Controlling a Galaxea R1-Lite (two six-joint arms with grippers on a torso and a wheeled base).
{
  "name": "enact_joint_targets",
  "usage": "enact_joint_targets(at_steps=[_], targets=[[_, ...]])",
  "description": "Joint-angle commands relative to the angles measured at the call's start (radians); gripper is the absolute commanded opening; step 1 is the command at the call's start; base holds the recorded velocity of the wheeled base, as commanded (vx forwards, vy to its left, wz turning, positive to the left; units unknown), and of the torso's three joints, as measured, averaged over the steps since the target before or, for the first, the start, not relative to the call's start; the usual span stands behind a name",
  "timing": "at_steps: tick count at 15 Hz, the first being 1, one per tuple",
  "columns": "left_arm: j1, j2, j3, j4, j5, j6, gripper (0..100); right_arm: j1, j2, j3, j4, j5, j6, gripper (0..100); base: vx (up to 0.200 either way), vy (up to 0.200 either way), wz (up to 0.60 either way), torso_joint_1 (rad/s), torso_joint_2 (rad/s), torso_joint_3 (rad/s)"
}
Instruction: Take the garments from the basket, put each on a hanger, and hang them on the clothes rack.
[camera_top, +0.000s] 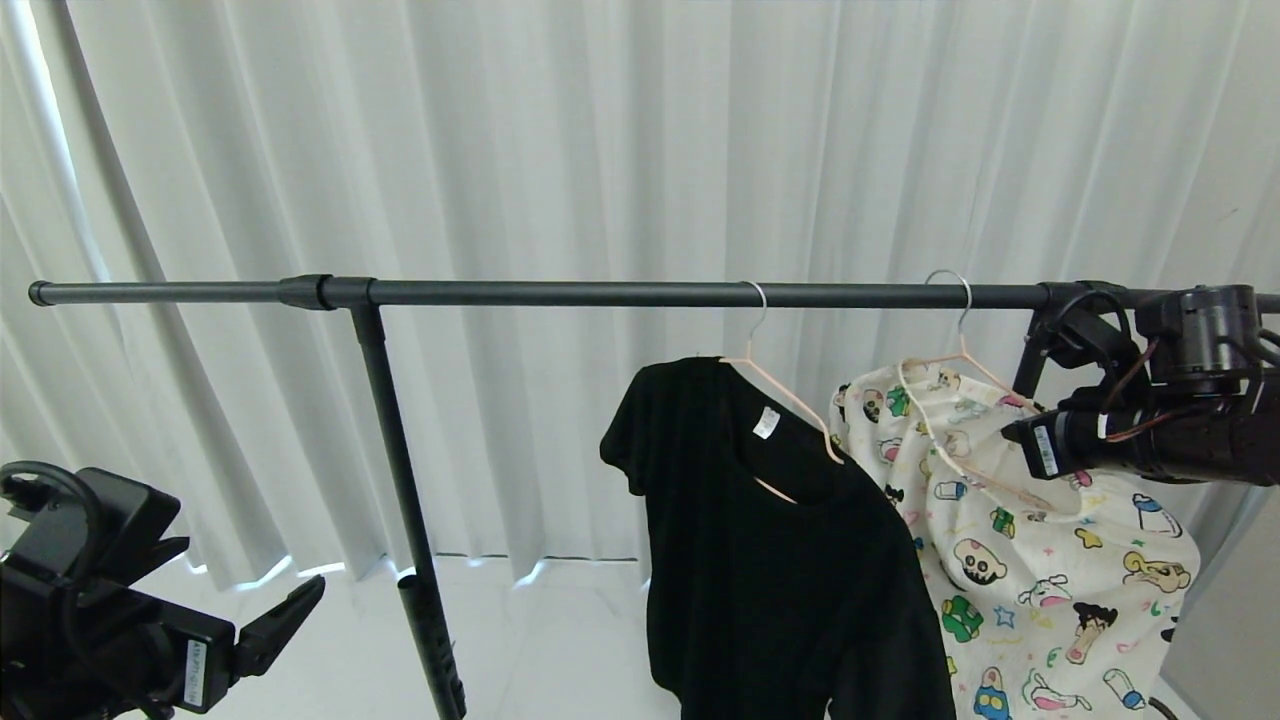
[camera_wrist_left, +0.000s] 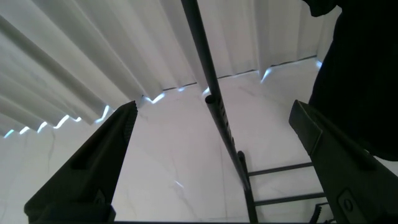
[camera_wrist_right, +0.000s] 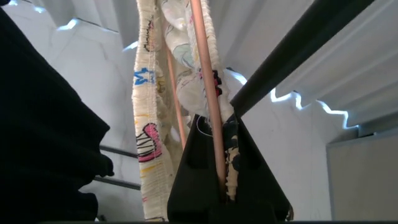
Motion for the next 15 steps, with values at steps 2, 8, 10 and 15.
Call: enact_joint_targets(at_steps=[2,8,10,15], targets=[[0.000,0.000,0.001,-0.001,0.000,-0.001,100,0.033,-0.020,0.001,0.012,0.000,0.036,0,0.000,0.000,0.00,0.000,0.00,0.000],[0.006,-0.018,0.002,-0.001,0.006,-0.003,100,0.062,-0.197,0.014,0.029,0.000,0.091,100,0.000,0.000,0.00,0.000,0.00,0.000],[0.017,-0.029,-0.001,-0.001,0.032,-0.003,100,0.044,-0.305,0.010,0.147,-0.010,0.085,100,0.000,0.000,0.00,0.000,0.00,0.000],[0.032,-0.026,-0.035,-0.001,0.077,-0.007,100,-0.001,-0.476,0.037,0.371,-0.093,-0.038,100,-0.200,0.000,0.00,0.007,0.00,0.000]])
